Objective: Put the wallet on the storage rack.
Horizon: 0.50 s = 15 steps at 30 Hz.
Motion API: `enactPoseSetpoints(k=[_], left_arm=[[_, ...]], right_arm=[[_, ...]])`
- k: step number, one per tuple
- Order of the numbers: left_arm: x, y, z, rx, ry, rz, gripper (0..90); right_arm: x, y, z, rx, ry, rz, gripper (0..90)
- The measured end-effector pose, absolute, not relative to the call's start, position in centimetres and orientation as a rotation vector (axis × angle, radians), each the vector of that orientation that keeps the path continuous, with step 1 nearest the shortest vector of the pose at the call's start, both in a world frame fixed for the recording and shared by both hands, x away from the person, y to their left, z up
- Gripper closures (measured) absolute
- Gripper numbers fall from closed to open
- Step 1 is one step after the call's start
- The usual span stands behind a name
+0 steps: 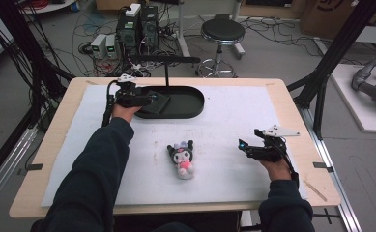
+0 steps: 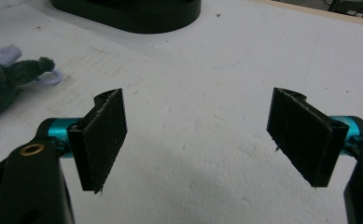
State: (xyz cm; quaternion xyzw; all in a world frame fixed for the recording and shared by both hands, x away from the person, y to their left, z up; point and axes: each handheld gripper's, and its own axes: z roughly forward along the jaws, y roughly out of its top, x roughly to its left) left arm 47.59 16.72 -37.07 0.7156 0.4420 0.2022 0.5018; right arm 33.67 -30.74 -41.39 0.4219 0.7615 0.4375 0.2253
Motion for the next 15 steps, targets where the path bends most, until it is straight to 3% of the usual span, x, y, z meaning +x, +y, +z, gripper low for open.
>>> enactPoseSetpoints(k=[15], left_arm=[[43.5, 19.4, -35.7, 1.679, 1.01, 0.548, 21.9]], right_arm=[[33.6, -30.2, -41.3, 1.158, 2.105, 1.197, 20.2]])
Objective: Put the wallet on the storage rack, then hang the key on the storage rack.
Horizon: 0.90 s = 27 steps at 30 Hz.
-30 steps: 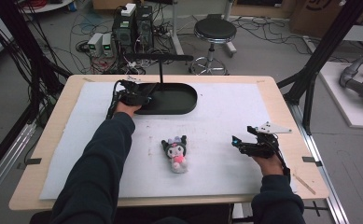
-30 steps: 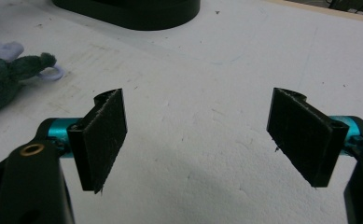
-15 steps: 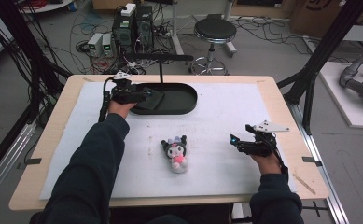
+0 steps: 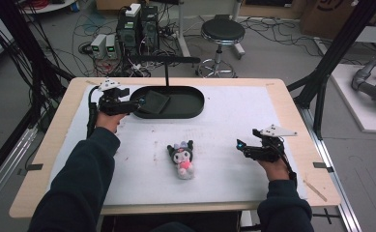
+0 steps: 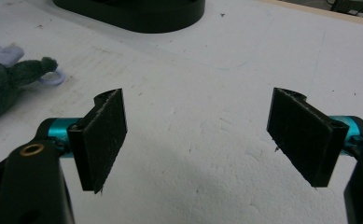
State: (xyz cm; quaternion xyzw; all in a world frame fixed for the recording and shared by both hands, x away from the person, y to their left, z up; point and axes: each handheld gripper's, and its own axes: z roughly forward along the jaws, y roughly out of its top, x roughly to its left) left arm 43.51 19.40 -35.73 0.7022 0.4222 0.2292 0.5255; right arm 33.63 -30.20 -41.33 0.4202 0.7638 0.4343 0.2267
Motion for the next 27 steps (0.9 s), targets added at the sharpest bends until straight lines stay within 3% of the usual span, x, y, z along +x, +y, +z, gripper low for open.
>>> enactPoseSetpoints(k=[9, 20, 27], left_arm=[[41.5, 20.2, -36.4, 1.695, 1.002, 0.576, 21.9], [35.9, 22.3, -39.7, 1.7, 1.007, 0.618, 22.5], [34.0, 23.9, -40.9, 1.689, 1.021, 0.642, 22.5]], right_arm=[[33.5, -30.0, -41.3, 1.158, 2.107, 1.189, 20.2], [32.8, -29.5, -41.0, 1.153, 2.092, 1.179, 20.3], [31.6, -26.0, -39.8, 1.138, 2.12, 1.178, 20.2]])
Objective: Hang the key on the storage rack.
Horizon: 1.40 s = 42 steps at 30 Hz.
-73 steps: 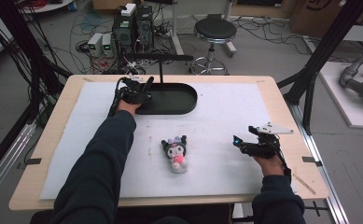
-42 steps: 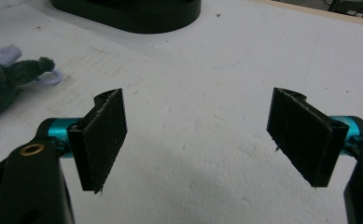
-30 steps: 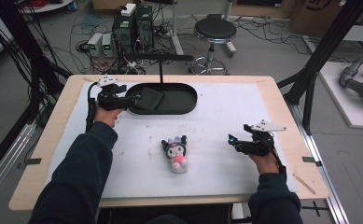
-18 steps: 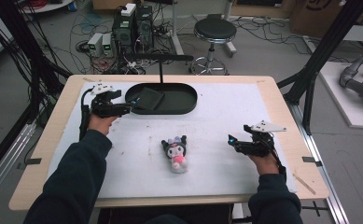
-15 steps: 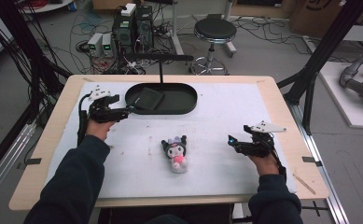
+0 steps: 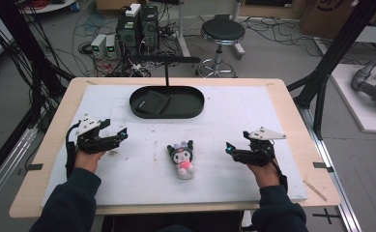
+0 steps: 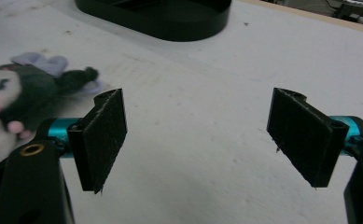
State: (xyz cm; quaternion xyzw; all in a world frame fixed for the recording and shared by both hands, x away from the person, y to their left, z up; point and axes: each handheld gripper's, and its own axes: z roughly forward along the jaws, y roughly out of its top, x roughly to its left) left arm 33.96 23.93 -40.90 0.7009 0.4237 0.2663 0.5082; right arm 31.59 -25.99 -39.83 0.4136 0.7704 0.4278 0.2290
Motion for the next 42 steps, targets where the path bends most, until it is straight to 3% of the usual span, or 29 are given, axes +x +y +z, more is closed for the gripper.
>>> enactPoseSetpoints(k=[21, 28, 42], left_arm=[[32.7, 28.8, -42.0, 1.594, 1.105, 0.683, 23.1], [33.1, 28.8, -42.0, 1.578, 1.1, 0.672, 23.4], [33.4, 28.6, -42.1, 1.58, 1.096, 0.67, 25.1]], right_arm=[[31.8, -16.7, -38.2, 0.994, 2.244, 1.176, 20.2], [31.8, -12.8, -39.1, 0.978, 2.313, 1.092, 20.2], [32.5, -9.6, -41.5, 1.039, 2.435, 0.986, 20.2]])
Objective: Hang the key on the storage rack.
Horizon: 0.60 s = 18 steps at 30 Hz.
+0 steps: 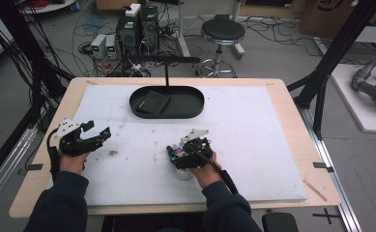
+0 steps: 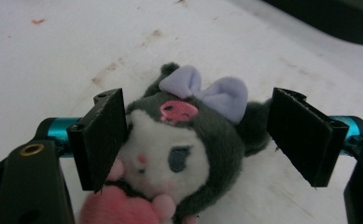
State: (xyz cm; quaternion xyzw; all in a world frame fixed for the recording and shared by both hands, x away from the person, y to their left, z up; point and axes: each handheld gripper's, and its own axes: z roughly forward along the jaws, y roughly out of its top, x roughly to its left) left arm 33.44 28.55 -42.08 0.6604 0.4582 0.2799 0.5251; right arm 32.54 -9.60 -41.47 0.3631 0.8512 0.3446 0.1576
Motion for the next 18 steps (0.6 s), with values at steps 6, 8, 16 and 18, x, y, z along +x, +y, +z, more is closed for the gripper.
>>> enactPoseSetpoints(k=[6, 8, 16, 18], left_arm=[[33.4, 28.3, -42.1, 1.593, 1.091, 0.656, 25.1], [33.3, 28.4, -42.1, 1.591, 1.097, 0.654, 25.1], [33.4, 28.5, -42.2, 1.577, 1.108, 0.644, 25.7], [33.4, 28.4, -42.2, 1.576, 1.109, 0.64, 25.7]], right_arm=[[33.3, -9.3, -41.7, 1.002, 2.548, 0.993, 34.6], [33.6, -9.6, -41.5, 0.955, 2.594, 1.001, 40.0], [37.0, -12.7, -39.8, 0.577, 2.808, 0.905, 41.1], [37.4, -13.2, -39.7, 0.545, 2.826, 0.892, 40.3]])
